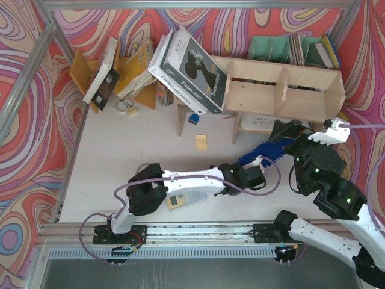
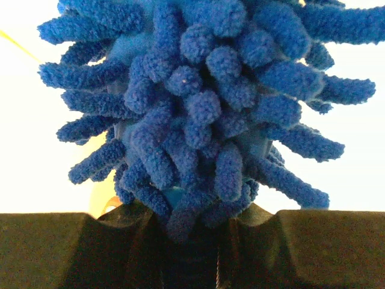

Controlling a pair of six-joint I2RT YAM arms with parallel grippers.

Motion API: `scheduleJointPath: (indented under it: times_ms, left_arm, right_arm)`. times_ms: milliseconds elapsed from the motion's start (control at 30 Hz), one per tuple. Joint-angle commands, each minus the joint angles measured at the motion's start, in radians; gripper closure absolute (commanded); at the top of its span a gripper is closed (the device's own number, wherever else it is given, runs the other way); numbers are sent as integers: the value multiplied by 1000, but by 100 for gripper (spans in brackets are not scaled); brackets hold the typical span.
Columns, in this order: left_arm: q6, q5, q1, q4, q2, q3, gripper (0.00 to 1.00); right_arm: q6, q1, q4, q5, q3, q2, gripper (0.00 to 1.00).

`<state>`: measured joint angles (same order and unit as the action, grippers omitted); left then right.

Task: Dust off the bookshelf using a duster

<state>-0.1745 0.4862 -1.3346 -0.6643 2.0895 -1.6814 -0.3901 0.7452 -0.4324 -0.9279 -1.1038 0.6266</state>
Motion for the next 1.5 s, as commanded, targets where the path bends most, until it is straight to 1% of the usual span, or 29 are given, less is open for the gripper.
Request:
scheduleJointPath:
  times_ms: [0, 267, 333, 500, 600, 767, 867, 1067, 1300, 1467]
  left_arm:
    - [19, 0, -26, -20, 22, 9, 100]
    - [40, 26, -52, -80, 38, -1, 100]
    - [41, 43, -59, -65, 11, 13, 100]
    - [67, 84, -97, 10, -114, 86, 100]
    - [59, 76, -108, 34, -177, 122, 100]
    - [38, 78, -109, 52, -222, 170, 100]
    - [27, 74, -110, 37, -193, 168, 100]
    - [-41, 114, -109, 10, -152, 178, 100]
    - [-170, 128, -90, -20, -197, 263, 100]
    - [-267, 161, -88, -31, -276, 355, 100]
  right_arm:
    - [1, 0, 3, -25, 5, -9, 1]
    - [-4, -1, 7, -17, 3, -2, 1]
    - [-1, 0, 3, -17, 1, -4, 1]
    - [0, -1, 1, -20, -2, -5, 1]
    - [2, 0, 2, -19, -4, -4, 1]
    - [1, -1, 8, -17, -1, 0, 1]
    - [5, 0, 14, -15, 1, 3, 1]
    - [22, -1, 22, -18, -6, 7, 1]
    - [31, 0, 39, -19, 1, 7, 1]
    - [29, 0, 38, -12, -7, 16, 1]
